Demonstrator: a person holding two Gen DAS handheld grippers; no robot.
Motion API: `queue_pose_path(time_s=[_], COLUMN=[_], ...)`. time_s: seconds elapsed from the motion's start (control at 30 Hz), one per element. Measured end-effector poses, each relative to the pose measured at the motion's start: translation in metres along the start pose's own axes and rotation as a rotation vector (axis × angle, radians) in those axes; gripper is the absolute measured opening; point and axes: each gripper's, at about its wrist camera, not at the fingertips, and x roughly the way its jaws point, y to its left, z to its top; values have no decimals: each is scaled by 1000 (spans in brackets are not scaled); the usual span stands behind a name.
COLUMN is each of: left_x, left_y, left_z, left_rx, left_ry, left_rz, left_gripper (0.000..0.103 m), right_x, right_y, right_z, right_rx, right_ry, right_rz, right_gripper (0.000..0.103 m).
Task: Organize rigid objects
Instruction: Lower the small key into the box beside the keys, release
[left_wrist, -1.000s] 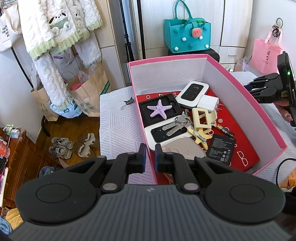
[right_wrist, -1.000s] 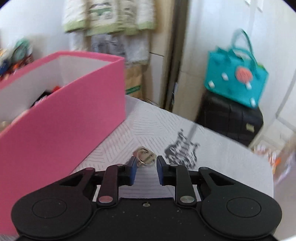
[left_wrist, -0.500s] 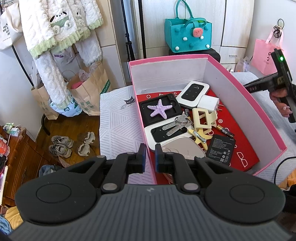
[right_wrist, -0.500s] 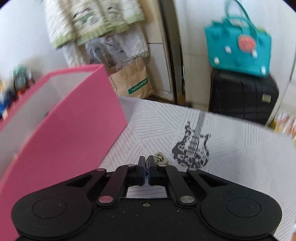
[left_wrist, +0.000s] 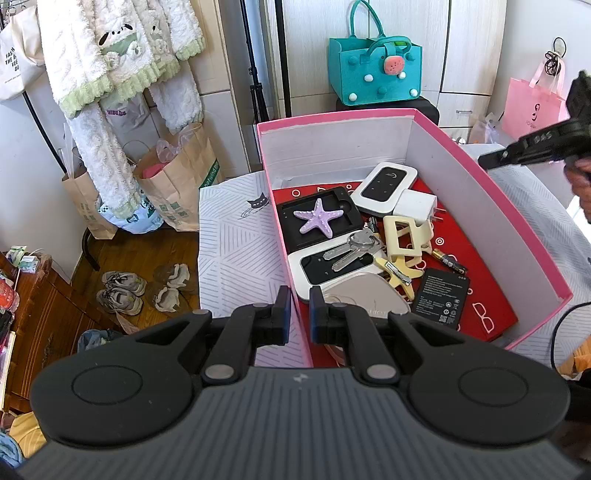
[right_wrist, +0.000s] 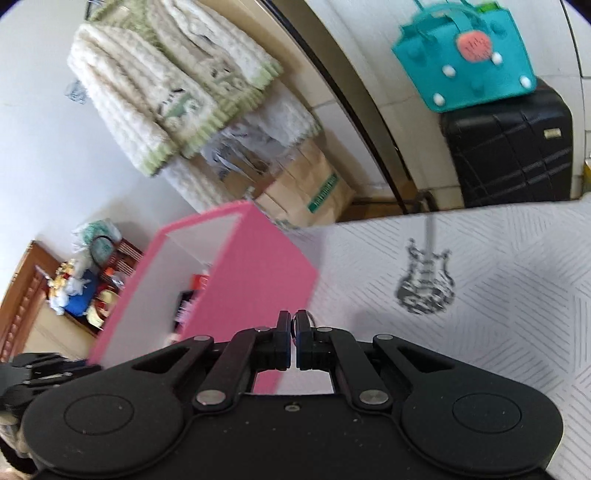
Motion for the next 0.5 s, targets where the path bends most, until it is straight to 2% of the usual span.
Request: queue_pose_path(time_s=[0.3,0.5], left_x=[-1,-1], left_y=[1,2], left_z=[0,0], left_rx=[-12,-14], left_ry=[-9,-10], left_rz=[-4,-8], left_gripper=[8,8], right_x=[-35,-33], right_y=[62,107], right_z=[21,24], right_rx=[-154,-250], right_ry=[-120,-105], right_rz=[48,133], right_gripper=[4,4])
